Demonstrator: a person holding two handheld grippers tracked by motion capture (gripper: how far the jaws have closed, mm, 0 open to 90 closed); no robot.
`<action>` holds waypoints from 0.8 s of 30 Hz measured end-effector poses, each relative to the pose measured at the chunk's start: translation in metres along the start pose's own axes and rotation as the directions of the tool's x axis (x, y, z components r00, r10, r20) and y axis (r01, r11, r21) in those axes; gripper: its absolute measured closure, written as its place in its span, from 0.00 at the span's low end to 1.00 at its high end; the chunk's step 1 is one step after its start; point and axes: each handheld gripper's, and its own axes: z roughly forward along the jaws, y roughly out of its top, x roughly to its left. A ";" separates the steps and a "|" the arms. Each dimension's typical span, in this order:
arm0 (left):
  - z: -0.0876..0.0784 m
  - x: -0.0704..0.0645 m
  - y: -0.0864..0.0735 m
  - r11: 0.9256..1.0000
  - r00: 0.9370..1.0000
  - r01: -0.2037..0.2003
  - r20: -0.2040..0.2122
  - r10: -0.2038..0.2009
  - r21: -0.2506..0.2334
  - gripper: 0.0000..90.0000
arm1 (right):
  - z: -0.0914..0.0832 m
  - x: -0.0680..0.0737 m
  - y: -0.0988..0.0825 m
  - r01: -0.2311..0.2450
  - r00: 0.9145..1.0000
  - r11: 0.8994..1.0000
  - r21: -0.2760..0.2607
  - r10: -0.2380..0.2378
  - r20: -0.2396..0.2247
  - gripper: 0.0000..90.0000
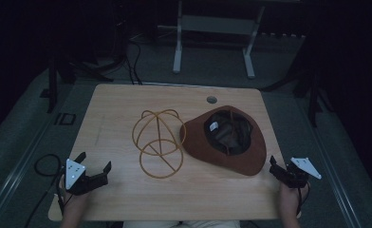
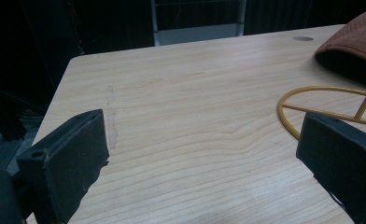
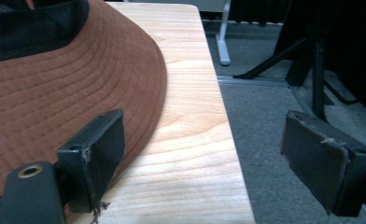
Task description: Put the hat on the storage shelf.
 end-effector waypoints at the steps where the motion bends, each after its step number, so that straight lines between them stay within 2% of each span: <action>1: 0.000 0.000 0.000 1.000 1.000 0.001 0.001 -0.001 0.000 0.03 | 0.000 0.001 0.000 0.003 1.000 1.000 0.003 -0.003 0.011 0.17; 5: 0.000 -0.001 0.000 1.000 1.000 -0.002 0.003 0.002 0.002 0.03 | 0.001 0.003 0.001 0.023 1.000 1.000 0.011 -0.023 -0.001 0.17; 7: 0.000 0.000 0.000 1.000 1.000 -0.001 0.004 0.001 0.002 0.03 | 0.002 0.004 0.001 0.023 0.999 1.000 0.019 -0.023 0.032 0.17; 12: 0.000 0.000 0.000 1.000 1.000 -0.004 0.010 0.004 0.007 0.03 | 0.002 0.006 0.001 0.029 1.000 0.999 0.033 -0.029 -0.003 0.16; 13: 0.000 -0.001 0.000 1.000 1.000 -0.004 0.010 0.004 0.007 0.03 | 0.002 0.008 0.001 0.047 0.999 0.997 0.056 -0.046 -0.022 0.16; 14: 0.000 -0.001 0.000 1.000 1.000 -0.004 0.013 0.004 0.008 0.03 | 0.002 0.008 0.001 0.047 0.999 0.997 0.056 -0.046 -0.022 0.16; 15: 0.000 -0.001 0.000 1.000 1.000 -0.004 0.013 0.004 0.008 0.03 | 0.002 0.012 0.002 0.055 0.997 0.996 0.067 -0.051 -0.049 0.16; 16: 0.000 -0.001 0.000 1.000 1.000 -0.008 0.012 0.008 0.009 0.03 | 0.002 0.012 0.002 0.055 0.997 0.996 0.067 -0.051 -0.049 0.16; 17: 0.000 -0.001 0.001 1.000 1.000 -0.007 0.014 0.007 0.009 0.03 | 0.002 0.014 0.004 0.051 0.996 0.996 0.070 -0.046 -0.073 0.16; 18: 0.000 -0.001 0.001 1.000 1.000 -0.006 0.015 0.005 0.008 0.03 | 0.001 0.017 0.009 0.065 0.992 0.995 0.073 -0.056 -0.115 0.16; 19: 0.000 -0.001 0.001 1.000 1.000 -0.004 0.014 0.004 0.008 0.03 | 0.001 0.017 0.009 0.065 0.992 0.995 0.073 -0.056 -0.115 0.16; 20: -0.001 -0.001 0.001 1.000 1.000 -0.003 0.014 0.003 0.008 0.03 | 0.001 0.019 0.012 0.085 0.989 0.994 0.074 -0.075 -0.129 0.16; 22: -0.001 0.000 0.001 1.000 1.000 0.000 0.015 0.000 0.006 0.03 | 0.001 0.024 0.016 0.116 0.981 0.991 0.073 -0.103 -0.164 0.16; 24: -0.001 0.000 0.001 1.000 1.000 0.001 0.016 -0.001 0.008 0.03 | -0.001 0.031 0.023 0.122 0.973 0.989 0.085 -0.103 -0.206 0.16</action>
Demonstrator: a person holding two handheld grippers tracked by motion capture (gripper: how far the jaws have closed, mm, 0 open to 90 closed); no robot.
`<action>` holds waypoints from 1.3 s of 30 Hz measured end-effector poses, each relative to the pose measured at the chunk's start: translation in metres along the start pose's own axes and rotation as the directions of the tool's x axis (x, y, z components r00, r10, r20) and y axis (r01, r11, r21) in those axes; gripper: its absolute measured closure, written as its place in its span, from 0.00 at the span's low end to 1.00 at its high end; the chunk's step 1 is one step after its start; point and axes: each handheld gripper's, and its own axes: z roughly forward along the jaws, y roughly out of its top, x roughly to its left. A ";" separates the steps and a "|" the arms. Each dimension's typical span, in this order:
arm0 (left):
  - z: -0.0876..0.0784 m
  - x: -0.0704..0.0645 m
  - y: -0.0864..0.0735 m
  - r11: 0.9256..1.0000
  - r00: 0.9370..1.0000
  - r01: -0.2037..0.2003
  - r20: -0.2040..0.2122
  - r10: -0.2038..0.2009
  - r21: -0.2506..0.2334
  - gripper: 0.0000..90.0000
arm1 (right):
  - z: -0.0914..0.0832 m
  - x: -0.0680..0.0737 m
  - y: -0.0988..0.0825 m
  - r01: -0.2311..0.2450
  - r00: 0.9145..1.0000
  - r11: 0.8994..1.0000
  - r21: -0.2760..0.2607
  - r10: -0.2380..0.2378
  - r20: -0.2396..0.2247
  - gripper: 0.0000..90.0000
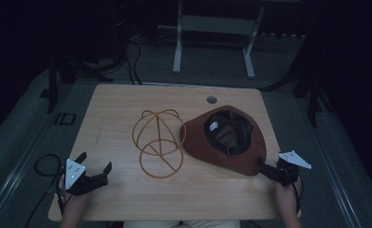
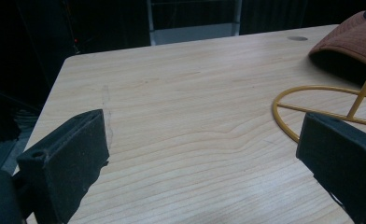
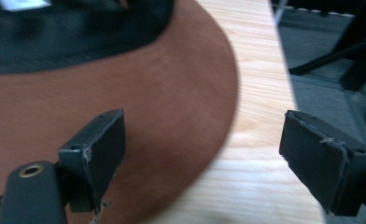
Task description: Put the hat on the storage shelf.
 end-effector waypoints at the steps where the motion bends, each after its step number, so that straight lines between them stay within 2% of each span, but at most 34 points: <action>1: 0.000 0.000 0.000 1.000 1.000 0.000 0.001 0.000 0.000 0.03 | 0.000 0.002 0.002 0.004 1.000 1.000 -0.005 -0.004 -0.013 0.16; 8: 0.001 0.000 0.000 1.000 1.000 0.001 0.011 -0.001 0.003 0.03 | -0.006 0.020 0.025 0.045 0.996 0.999 -0.025 -0.047 -0.080 0.16; 11: 0.001 -0.001 0.000 1.000 1.000 -0.002 0.012 0.002 0.004 0.03 | -0.005 0.024 0.037 0.064 0.994 0.997 -0.036 -0.067 -0.086 0.16; 17: 0.001 -0.001 -0.001 1.000 1.000 -0.004 0.017 0.004 0.007 0.03 | 0.004 0.028 0.062 0.033 0.993 0.999 -0.032 -0.036 -0.116 0.15; 19: 0.001 -0.001 -0.001 1.000 1.000 -0.004 0.017 0.004 0.009 0.03 | 0.009 0.028 0.070 0.029 0.989 0.999 -0.023 -0.032 -0.142 0.15; 23: 0.001 -0.001 -0.001 1.000 1.000 -0.006 0.016 0.006 0.011 0.03 | 0.016 0.031 0.083 0.036 0.988 0.999 -0.026 -0.039 -0.146 0.15; 24: 0.001 -0.001 -0.001 1.000 1.000 -0.005 0.016 0.005 0.011 0.03 | 0.022 0.033 0.094 0.042 0.988 0.999 -0.030 -0.046 -0.145 0.15; 29: 0.001 -0.001 -0.001 1.000 1.000 -0.003 0.017 0.003 0.013 0.03 | 0.033 0.033 0.108 0.034 0.989 0.999 -0.035 -0.039 -0.143 0.15; 33: 0.001 0.000 -0.001 1.000 1.000 -0.004 0.021 0.003 0.016 0.03 | 0.044 0.034 0.119 0.046 0.992 0.999 -0.017 -0.048 -0.118 0.14; 35: 0.001 0.000 -0.001 1.000 1.000 -0.004 0.023 0.004 0.017 0.03 | 0.049 0.034 0.123 0.041 0.990 0.999 -0.012 -0.042 -0.136 0.14; 36: 0.001 0.000 -0.001 1.000 1.000 -0.005 0.024 0.004 0.016 0.03 | 0.052 0.034 0.125 0.038 0.992 0.999 -0.006 -0.038 -0.122 0.14; 39: 0.001 0.000 -0.001 1.000 1.000 0.000 0.028 0.000 0.013 0.03 | 0.061 0.034 0.131 0.031 0.991 0.999 0.019 -0.029 -0.134 0.14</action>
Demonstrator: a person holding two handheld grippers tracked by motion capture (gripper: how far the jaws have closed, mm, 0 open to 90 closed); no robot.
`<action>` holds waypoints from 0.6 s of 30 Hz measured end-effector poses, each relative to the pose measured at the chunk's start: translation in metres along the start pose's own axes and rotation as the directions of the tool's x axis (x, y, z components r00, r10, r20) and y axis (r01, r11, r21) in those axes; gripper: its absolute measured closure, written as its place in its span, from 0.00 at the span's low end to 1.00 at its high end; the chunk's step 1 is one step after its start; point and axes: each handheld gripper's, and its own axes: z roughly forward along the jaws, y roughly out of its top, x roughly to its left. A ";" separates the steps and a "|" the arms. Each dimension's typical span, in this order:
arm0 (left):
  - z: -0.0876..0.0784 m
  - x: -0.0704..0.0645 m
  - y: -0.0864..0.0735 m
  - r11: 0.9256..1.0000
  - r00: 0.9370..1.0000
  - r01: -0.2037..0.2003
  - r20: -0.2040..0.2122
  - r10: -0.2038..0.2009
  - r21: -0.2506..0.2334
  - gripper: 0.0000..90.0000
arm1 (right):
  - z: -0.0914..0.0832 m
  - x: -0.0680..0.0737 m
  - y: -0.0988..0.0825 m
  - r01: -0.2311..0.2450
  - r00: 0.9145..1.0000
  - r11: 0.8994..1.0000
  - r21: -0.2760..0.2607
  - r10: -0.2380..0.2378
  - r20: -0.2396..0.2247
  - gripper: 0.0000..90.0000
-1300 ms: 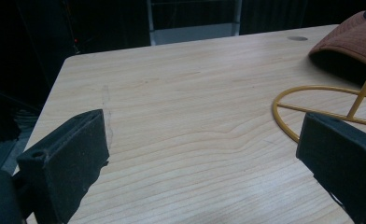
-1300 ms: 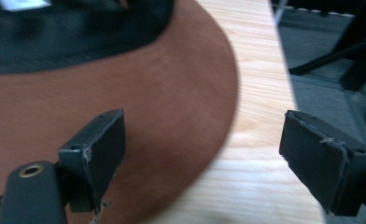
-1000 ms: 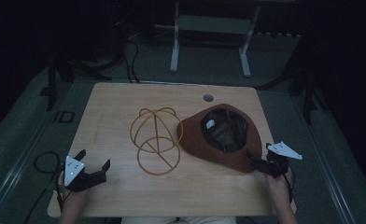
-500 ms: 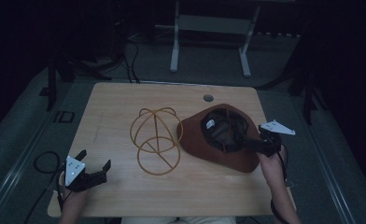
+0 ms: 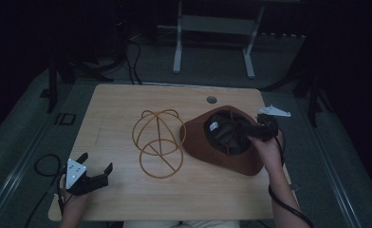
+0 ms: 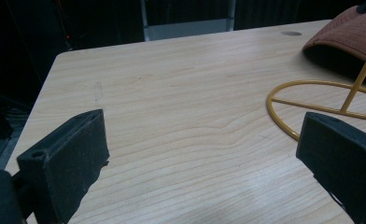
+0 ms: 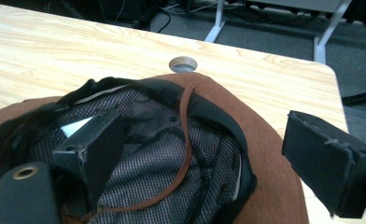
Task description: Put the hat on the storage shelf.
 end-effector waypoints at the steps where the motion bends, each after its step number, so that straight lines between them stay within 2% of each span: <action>1: 0.000 0.000 0.000 1.000 1.000 0.001 0.001 -0.001 0.000 0.03 | 0.004 0.000 0.001 0.004 1.000 1.000 0.008 -0.004 0.008 0.14; 3: 0.000 0.001 0.000 1.000 1.000 0.005 0.004 -0.005 -0.001 0.03 | 0.009 0.000 0.002 0.014 1.000 1.000 0.019 -0.014 0.011 0.19; 6: -0.001 0.001 0.000 1.000 1.000 0.004 0.004 -0.004 -0.001 0.03 | 0.021 -0.001 0.002 0.005 1.000 0.998 0.057 -0.005 0.006 0.18; 12: -0.001 0.001 0.000 1.000 1.000 0.002 0.009 -0.002 -0.001 0.03 | 0.039 -0.010 -0.004 -0.021 0.998 0.994 0.108 0.015 0.065 0.21; 13: -0.001 0.000 0.000 1.000 1.000 0.002 0.010 -0.002 0.000 0.03 | 0.042 -0.012 -0.005 -0.022 0.997 0.993 0.117 0.014 0.073 0.25; 16: 0.000 0.000 0.000 1.000 1.000 0.002 0.009 -0.002 0.001 0.03 | 0.051 -0.016 -0.009 -0.021 0.994 0.988 0.152 0.005 0.106 0.24; 18: 0.000 0.000 0.000 1.000 1.000 0.000 0.011 0.000 0.000 0.03 | 0.056 -0.019 -0.012 -0.017 0.989 0.984 0.176 -0.009 0.145 0.23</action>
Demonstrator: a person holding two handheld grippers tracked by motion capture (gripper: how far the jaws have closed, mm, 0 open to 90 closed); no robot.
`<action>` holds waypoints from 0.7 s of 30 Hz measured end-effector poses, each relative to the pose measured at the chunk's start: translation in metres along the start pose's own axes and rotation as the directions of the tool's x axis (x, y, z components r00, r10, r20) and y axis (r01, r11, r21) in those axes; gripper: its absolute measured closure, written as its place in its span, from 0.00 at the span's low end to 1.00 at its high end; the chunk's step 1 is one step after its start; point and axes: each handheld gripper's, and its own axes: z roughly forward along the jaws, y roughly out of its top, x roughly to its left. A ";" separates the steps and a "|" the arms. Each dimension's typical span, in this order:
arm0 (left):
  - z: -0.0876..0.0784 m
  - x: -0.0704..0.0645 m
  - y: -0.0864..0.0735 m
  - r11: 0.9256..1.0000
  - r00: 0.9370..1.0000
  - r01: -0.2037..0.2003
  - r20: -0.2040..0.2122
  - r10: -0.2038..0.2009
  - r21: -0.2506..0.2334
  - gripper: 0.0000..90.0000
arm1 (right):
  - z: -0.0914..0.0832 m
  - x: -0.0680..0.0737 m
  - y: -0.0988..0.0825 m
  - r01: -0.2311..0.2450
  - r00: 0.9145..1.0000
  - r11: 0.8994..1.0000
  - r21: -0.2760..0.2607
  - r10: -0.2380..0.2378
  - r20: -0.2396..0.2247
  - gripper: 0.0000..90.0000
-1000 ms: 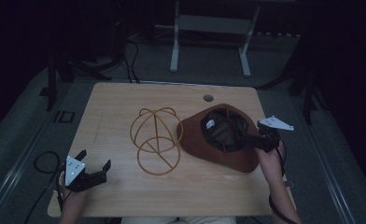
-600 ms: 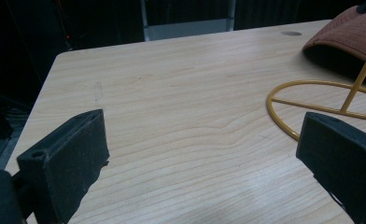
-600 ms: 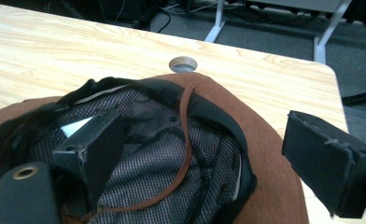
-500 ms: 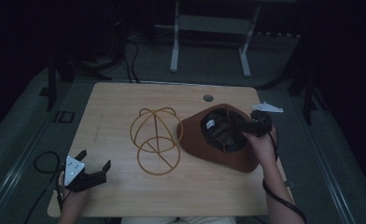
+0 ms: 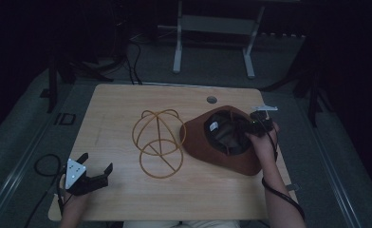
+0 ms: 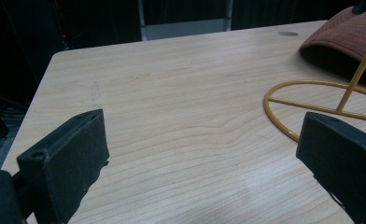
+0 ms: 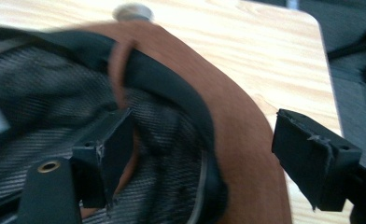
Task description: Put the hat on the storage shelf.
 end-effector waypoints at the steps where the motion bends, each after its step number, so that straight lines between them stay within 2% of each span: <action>1: 0.000 0.000 0.000 1.000 1.000 -0.002 0.001 0.002 0.000 0.03 | 0.004 -0.001 -0.001 -0.003 1.000 1.000 0.015 0.003 -0.002 0.23; 10: 0.001 -0.001 0.000 1.000 1.000 -0.012 -0.008 0.012 0.011 0.03 | 0.031 0.001 -0.010 0.030 0.999 0.992 0.121 -0.034 0.028 0.26; 16: 0.001 -0.001 -0.001 1.000 1.000 -0.012 -0.009 0.012 0.020 0.03 | 0.034 0.007 -0.012 0.028 0.996 0.992 0.125 -0.038 0.077 0.41; 18: 0.001 -0.001 -0.001 1.000 1.000 -0.013 -0.008 0.013 0.019 0.03 | 0.036 0.008 -0.013 0.006 0.997 0.992 0.130 -0.017 0.082 0.47; 21: 0.001 -0.001 -0.001 1.000 1.000 -0.010 -0.009 0.010 0.018 0.03 | 0.039 0.012 -0.016 0.014 0.994 0.991 0.132 -0.028 0.103 0.54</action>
